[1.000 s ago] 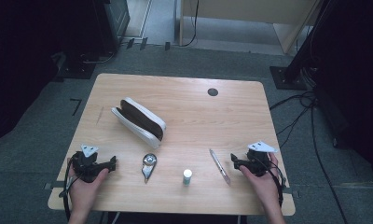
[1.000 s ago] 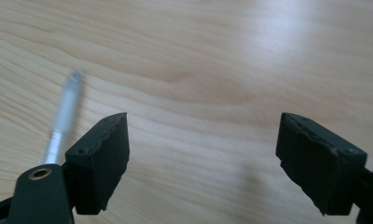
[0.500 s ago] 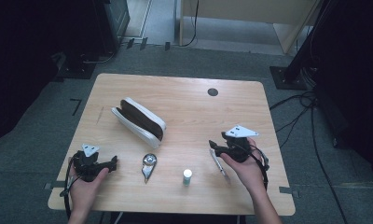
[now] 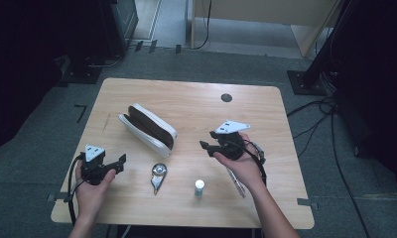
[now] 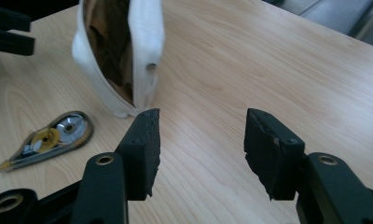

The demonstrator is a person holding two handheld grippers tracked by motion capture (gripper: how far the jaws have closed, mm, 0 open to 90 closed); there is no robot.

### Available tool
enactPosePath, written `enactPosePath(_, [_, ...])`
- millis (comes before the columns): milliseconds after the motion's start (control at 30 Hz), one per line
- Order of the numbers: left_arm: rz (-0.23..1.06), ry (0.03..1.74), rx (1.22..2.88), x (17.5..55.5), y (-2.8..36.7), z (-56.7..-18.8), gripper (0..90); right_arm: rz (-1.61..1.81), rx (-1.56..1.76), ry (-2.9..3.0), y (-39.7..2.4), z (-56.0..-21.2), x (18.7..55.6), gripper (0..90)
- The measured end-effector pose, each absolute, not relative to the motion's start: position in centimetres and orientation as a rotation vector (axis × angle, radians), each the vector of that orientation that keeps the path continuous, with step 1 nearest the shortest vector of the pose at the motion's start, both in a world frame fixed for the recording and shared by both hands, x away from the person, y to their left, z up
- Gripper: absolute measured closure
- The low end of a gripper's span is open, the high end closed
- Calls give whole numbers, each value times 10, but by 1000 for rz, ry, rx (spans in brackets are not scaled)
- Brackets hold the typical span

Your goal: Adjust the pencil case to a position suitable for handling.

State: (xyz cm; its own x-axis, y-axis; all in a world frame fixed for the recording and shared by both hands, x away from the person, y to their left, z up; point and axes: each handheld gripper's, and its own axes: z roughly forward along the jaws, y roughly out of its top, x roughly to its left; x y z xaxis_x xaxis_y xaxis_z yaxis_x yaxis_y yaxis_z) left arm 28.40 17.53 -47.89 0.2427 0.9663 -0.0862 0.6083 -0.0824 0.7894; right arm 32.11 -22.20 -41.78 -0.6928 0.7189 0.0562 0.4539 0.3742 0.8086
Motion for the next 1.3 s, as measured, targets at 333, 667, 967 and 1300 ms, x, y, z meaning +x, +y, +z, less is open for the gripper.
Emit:
enactPosePath(333, [630,1399,1750,306,162,-451,224,1205,936,2460,-172,-419,346,582])
enactPosePath(667, [623,1367,1787,309,156,-456,227,1214,979,2506,-152,-428,370,573])
enactPosePath(967, [619,1360,1809,311,151,-461,229,1206,1029,2570,-134,-438,387,496])
enactPosePath(1300, [608,1348,1840,311,146,-466,229,1173,1044,2566,-131,-442,390,712])
